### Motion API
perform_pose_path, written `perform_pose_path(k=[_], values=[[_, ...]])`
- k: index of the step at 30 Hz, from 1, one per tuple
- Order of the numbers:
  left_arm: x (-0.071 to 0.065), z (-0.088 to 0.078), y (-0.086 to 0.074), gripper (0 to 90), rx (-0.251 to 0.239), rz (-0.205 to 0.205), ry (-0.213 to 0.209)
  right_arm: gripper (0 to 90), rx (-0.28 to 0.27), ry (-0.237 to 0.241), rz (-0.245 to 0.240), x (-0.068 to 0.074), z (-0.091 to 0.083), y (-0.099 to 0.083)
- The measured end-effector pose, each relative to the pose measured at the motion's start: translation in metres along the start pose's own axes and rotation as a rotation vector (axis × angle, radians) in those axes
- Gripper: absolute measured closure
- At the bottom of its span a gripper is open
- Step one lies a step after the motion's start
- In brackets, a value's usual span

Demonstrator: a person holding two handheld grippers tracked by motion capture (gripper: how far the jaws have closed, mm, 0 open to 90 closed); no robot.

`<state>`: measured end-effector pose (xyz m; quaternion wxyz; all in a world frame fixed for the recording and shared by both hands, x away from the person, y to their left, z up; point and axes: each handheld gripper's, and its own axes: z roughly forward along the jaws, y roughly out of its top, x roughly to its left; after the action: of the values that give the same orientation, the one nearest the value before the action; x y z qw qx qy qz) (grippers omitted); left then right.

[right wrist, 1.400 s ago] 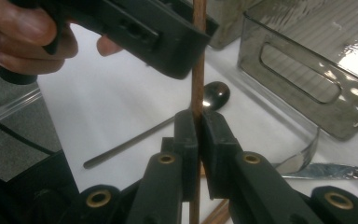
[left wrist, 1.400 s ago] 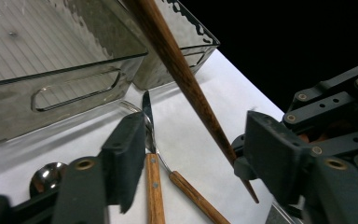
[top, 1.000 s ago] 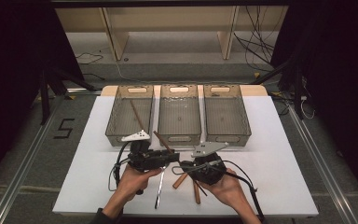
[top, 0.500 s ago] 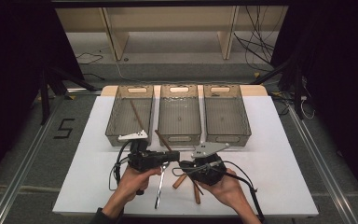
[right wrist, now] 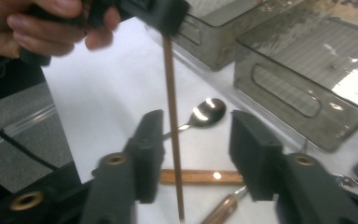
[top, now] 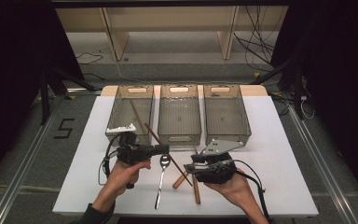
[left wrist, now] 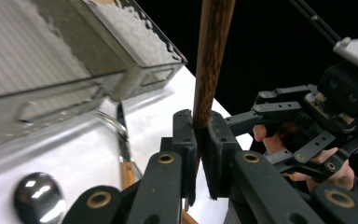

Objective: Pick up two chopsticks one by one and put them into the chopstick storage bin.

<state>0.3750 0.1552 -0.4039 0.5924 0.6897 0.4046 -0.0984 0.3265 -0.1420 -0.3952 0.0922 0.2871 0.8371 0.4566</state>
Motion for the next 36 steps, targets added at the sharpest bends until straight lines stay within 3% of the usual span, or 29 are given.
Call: perform_pose_path(k=[7, 15, 24, 36], values=[[0.012, -0.022, 0.025, 84.0, -0.006, -0.006, 0.052, 34.7, -0.015, -0.048, 0.047, -0.011, -0.007, -0.015], [0.022, -0.048, 0.061, 84.0, -0.024, 0.006, 0.131, 29.4, -0.015, -0.094, 0.098, -0.019, -0.012, -0.028], [0.036, -0.069, 0.097, 84.0, -0.045, -0.001, 0.218, 25.8, -0.018, -0.103, 0.105, -0.021, -0.018, -0.038], [0.053, -0.075, 0.130, 84.0, -0.022, -0.016, 0.315, 19.9, -0.031, -0.116, 0.094, -0.020, -0.022, -0.043]])
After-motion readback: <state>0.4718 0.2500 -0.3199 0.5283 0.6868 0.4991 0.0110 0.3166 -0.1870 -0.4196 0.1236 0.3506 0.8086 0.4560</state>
